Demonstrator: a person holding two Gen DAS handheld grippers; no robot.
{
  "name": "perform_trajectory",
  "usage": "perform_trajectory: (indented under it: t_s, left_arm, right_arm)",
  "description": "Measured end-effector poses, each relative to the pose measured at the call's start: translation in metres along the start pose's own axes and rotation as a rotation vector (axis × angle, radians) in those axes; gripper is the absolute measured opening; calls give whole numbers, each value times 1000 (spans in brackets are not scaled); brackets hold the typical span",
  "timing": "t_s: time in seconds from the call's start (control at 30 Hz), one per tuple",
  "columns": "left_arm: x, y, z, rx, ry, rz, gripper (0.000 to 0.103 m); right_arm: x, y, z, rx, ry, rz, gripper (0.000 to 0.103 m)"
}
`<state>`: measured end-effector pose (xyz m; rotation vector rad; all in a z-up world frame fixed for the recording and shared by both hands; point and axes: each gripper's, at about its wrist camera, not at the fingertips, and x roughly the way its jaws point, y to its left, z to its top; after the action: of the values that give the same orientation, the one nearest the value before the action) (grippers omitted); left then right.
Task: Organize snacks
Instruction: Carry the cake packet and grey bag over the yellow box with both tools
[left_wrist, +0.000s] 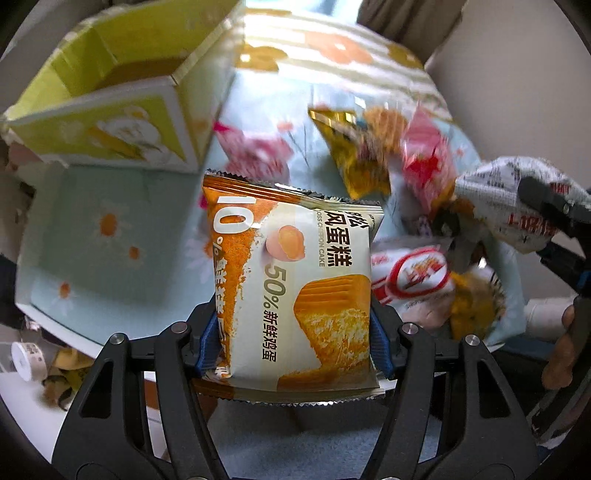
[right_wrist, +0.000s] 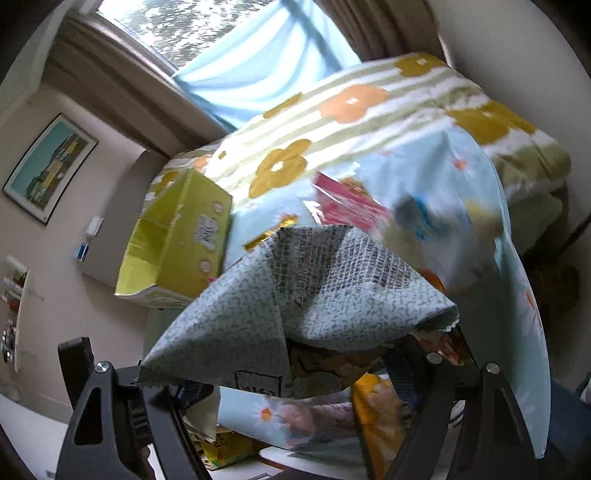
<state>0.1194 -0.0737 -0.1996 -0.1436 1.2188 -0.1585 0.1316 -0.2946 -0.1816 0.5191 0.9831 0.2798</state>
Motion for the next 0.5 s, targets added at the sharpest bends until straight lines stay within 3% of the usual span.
perform_trajectory:
  t_s: [0.3, 0.5]
  left_arm:
    - [-50, 19, 43, -24, -154, -26, 61]
    - [-80, 64, 88, -30, -251, -33, 61]
  right_arm:
    - [-7, 54, 19, -136, -57, 12, 78]
    - [8, 105, 38, -203, -78, 6, 78]
